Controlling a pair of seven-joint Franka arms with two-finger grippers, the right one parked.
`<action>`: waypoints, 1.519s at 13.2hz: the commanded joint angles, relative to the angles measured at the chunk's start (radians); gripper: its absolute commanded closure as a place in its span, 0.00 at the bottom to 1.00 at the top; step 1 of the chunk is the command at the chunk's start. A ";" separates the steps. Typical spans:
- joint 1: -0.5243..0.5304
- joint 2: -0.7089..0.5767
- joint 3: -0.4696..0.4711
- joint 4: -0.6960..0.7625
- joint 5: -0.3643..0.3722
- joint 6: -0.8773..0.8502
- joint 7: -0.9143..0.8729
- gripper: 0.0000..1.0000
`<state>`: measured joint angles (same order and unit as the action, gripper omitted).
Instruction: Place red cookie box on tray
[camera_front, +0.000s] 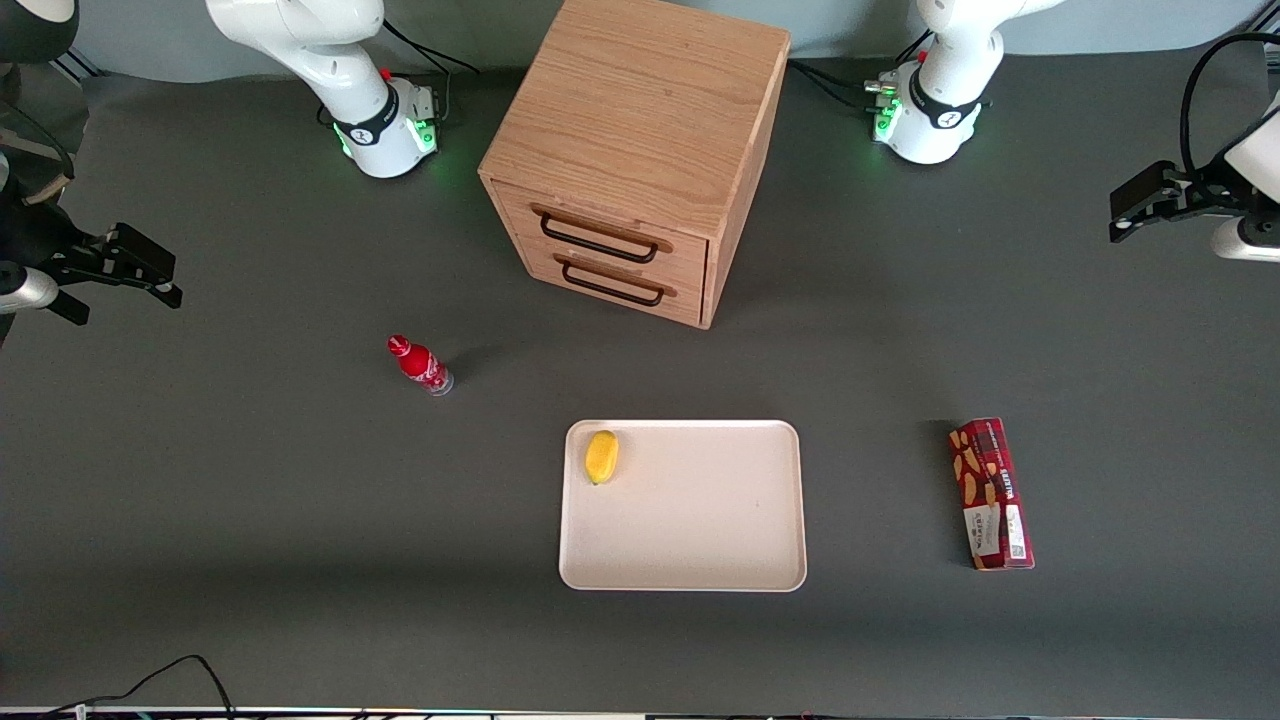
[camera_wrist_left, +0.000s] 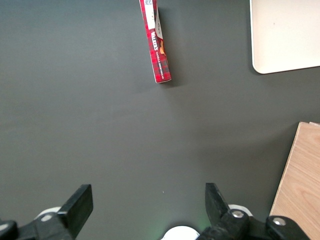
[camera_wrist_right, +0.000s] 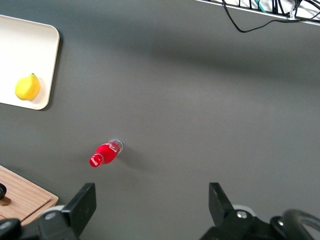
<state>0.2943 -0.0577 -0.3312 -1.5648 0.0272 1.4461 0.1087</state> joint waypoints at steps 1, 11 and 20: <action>0.014 -0.024 0.001 -0.027 -0.013 0.016 0.075 0.00; -0.035 0.217 0.052 0.045 -0.044 0.195 -0.006 0.00; -0.079 0.613 0.054 0.046 0.152 0.719 -0.197 0.00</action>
<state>0.2301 0.4852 -0.2819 -1.5581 0.1265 2.1082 -0.0265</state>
